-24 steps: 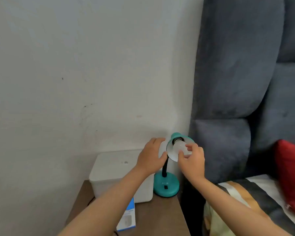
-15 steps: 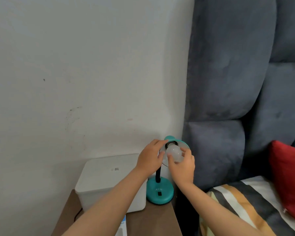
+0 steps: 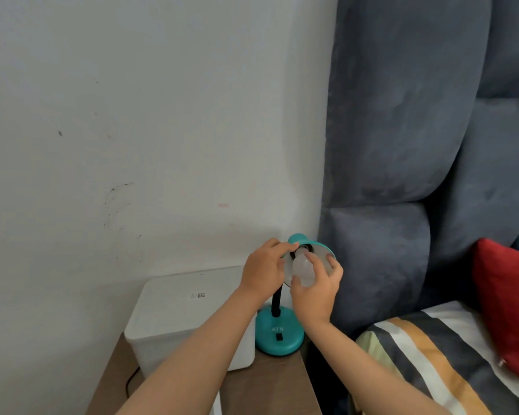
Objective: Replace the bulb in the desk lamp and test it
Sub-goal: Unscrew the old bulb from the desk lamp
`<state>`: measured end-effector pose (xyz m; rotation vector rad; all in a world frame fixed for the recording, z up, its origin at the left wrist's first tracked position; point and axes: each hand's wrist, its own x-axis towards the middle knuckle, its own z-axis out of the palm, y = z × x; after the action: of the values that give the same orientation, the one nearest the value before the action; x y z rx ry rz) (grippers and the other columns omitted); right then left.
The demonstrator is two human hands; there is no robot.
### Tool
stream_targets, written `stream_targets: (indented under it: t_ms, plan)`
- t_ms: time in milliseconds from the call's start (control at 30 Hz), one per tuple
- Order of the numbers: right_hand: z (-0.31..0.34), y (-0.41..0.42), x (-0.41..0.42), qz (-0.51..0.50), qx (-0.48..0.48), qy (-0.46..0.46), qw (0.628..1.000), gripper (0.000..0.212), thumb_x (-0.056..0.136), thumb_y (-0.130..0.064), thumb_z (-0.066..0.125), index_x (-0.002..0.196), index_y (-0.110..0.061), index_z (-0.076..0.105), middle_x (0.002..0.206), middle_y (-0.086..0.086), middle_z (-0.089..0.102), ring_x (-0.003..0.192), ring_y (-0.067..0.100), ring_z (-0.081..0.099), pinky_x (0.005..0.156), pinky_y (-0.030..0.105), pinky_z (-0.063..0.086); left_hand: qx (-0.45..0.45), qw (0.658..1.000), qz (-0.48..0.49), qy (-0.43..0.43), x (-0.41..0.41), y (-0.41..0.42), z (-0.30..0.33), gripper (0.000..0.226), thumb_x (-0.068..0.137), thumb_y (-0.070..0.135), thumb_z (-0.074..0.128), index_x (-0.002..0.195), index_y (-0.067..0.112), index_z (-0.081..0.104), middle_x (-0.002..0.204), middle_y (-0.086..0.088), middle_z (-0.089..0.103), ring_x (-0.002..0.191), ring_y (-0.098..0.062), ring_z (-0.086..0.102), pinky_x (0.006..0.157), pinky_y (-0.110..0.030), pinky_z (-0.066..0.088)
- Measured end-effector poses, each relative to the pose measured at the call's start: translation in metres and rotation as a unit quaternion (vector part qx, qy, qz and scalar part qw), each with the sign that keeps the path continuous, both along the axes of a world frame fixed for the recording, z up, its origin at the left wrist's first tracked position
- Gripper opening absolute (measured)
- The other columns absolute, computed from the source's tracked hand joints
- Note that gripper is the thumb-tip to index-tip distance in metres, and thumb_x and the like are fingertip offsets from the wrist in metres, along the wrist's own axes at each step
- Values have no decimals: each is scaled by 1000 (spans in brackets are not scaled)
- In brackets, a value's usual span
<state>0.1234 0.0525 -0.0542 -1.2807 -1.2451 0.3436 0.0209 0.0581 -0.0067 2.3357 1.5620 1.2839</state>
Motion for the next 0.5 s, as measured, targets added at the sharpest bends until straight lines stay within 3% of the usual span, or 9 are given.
stream_targets:
  t_ms: [100,200,333,433,500]
  plan:
    - [3,-7,-3,3,-35,119,992,67,75,-11,76,134,-19,45,134,11,33,112,21,47,90,28,44,-13,1000,-8,-24,-1,5,-2,44,83,-3,50,114,26,64,93,-5,61,80,-22,61,76,-39,55]
    - [13,-10,-4,2,-85,212,974,72,79,-24,73,139,-13,35,131,15,44,103,20,51,80,24,39,-35,996,-32,-81,1,6,-1,42,82,-7,51,110,21,66,95,-5,58,84,-20,60,83,-28,54]
    - [15,-8,-2,10,-82,175,981,53,80,-14,72,128,-13,51,124,14,46,102,25,53,83,27,43,-42,987,-34,-149,3,1,-2,42,82,-10,50,106,20,67,97,-5,57,85,-6,57,82,-5,44]
    - [7,-6,-2,14,-70,140,988,53,75,-2,72,123,-20,57,121,10,40,104,28,55,91,36,50,-47,984,-30,-172,5,0,-4,43,83,-11,49,105,21,67,98,-5,57,85,-6,57,81,-3,42]
    - [6,-7,-2,6,-74,153,985,58,76,-10,74,129,-21,51,122,9,41,104,28,56,87,34,50,-45,983,-27,-179,6,-1,-6,44,83,-11,49,105,23,67,98,-5,57,86,-9,58,81,-3,42]
